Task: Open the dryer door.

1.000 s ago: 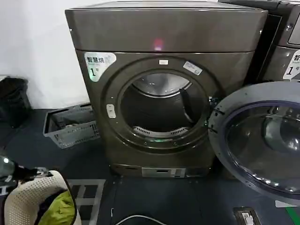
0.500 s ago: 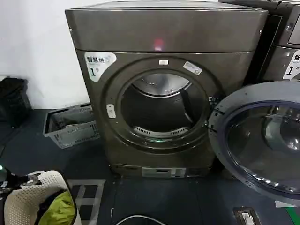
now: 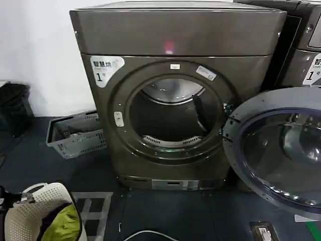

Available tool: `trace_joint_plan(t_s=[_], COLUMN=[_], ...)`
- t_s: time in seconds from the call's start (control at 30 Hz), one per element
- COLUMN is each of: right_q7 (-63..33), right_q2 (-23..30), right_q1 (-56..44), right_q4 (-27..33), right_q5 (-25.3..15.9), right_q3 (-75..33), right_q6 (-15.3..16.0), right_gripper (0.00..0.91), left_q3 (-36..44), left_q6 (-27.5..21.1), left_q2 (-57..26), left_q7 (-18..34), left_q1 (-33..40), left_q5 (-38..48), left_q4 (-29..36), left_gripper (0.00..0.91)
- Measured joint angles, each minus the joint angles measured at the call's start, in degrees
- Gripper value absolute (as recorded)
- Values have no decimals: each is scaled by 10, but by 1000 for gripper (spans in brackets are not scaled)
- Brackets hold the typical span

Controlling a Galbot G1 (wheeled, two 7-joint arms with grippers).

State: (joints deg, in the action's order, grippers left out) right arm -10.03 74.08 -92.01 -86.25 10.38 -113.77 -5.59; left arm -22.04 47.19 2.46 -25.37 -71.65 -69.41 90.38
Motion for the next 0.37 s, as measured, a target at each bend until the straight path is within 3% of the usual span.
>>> trace_joint_plan(t_s=[0.37], right_q7=[0], right_q2=[1], right_q1=[2], right_q4=[2], right_q5=[-4], right_q3=[2], right_q6=[-1], right_gripper=[907], left_q3=[1], left_q6=[0], left_q2=[2], left_q7=[0], left_q1=[0], left_q5=[-3], left_q4=[-9], left_gripper=[907])
